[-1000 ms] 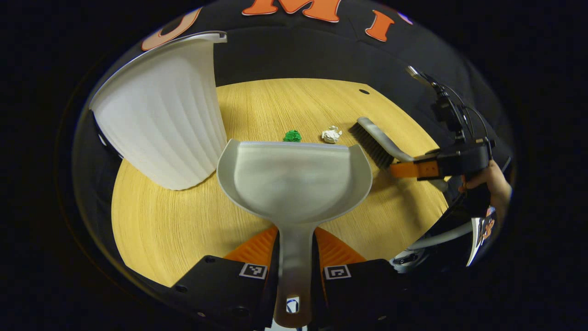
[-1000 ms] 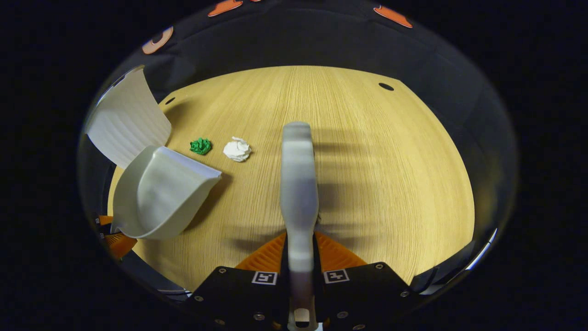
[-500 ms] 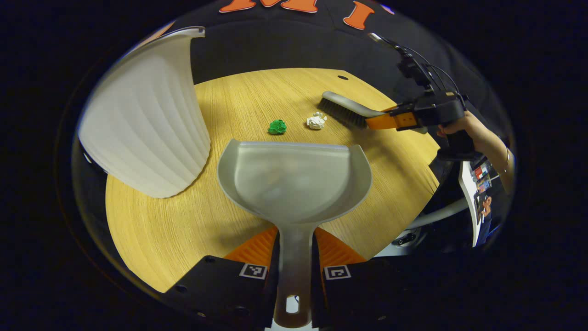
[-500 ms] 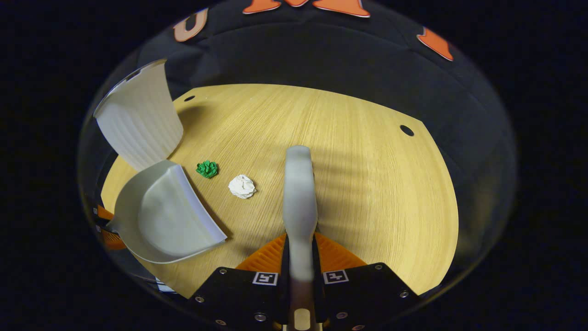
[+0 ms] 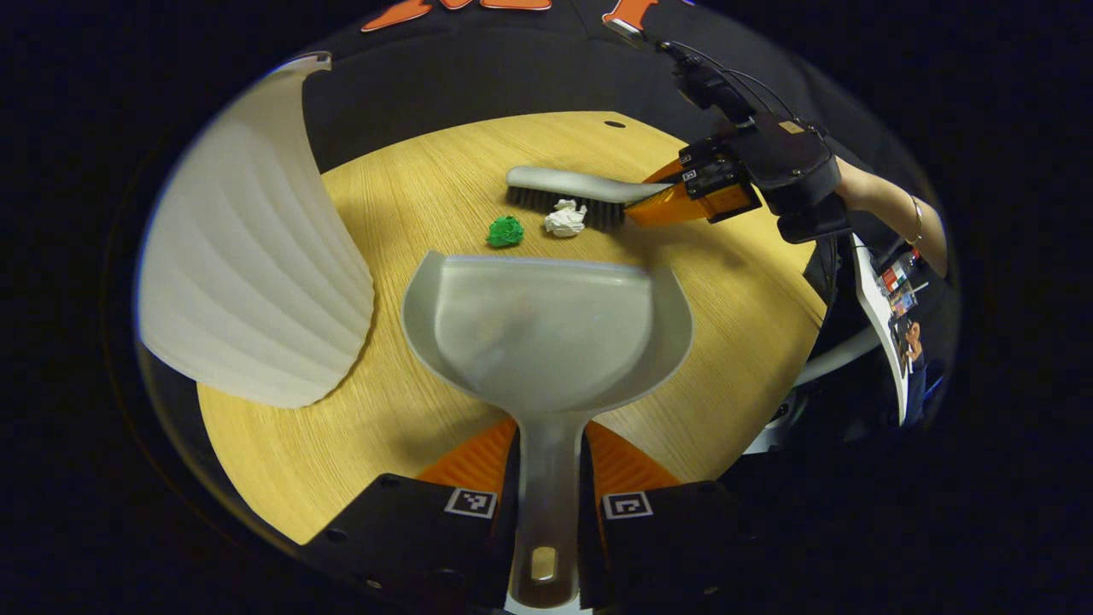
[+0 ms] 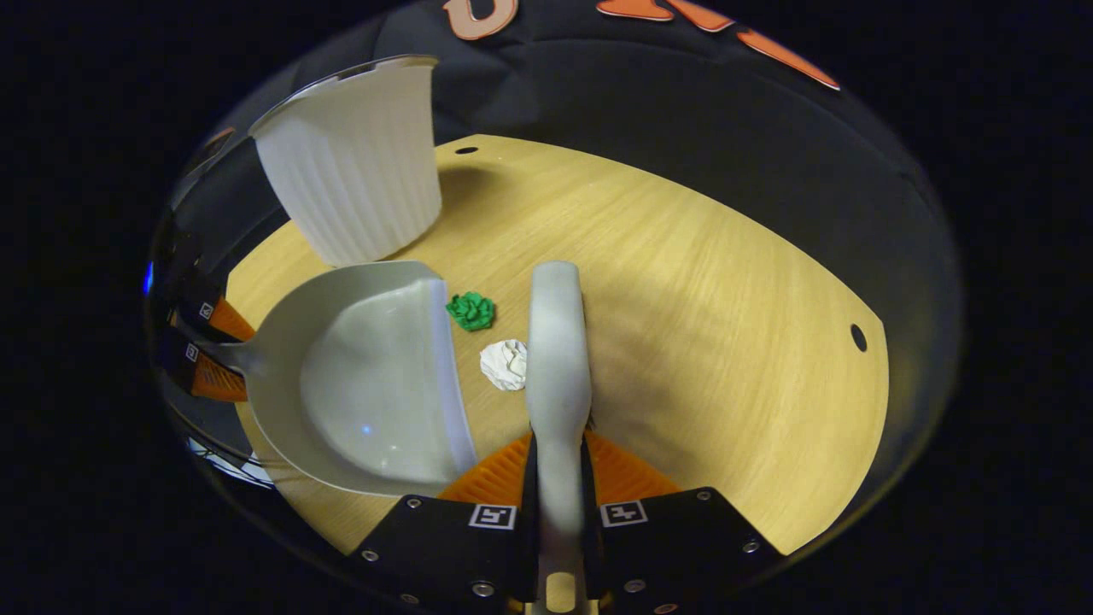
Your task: Pick up the small broom and dustpan from the desktop, sweep the trash into the dustpan with the broom, and then empty the trash into the garbage bin.
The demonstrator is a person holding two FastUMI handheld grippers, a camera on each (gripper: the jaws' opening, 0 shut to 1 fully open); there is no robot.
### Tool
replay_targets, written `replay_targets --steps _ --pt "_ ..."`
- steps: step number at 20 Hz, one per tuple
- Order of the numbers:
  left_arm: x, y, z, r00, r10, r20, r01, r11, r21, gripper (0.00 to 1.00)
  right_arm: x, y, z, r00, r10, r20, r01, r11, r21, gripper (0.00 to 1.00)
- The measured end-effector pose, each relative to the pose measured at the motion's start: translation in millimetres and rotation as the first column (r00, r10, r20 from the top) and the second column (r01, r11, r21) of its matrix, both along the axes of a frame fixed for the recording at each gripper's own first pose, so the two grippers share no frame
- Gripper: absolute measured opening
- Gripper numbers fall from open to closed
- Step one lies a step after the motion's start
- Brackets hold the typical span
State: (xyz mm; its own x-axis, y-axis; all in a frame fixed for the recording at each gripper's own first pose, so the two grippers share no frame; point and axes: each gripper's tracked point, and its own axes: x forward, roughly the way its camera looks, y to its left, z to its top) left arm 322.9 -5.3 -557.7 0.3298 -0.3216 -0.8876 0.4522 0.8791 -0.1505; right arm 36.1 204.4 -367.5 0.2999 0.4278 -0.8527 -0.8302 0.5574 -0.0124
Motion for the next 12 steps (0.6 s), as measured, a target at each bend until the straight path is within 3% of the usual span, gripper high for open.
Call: replay_targets --steps 7,9,12 --pt "5 -1 -4 0.999 -0.012 0.034 0.013 1.0 -0.014 0.31 -36 24 13 0.988 0.123 -0.097 -0.118 0.991 0.06 0.21" --pt "9 -4 -6 0.999 -0.001 0.051 0.003 1.0 -0.023 0.31 -38 27 19 0.989 0.1 -0.106 -0.093 0.993 0.074 0.21" --pt "13 -13 -8 0.997 0.025 0.068 -0.021 0.999 -0.047 0.31 -24 19 14 0.997 -0.008 -0.08 0.012 0.998 0.056 0.21"
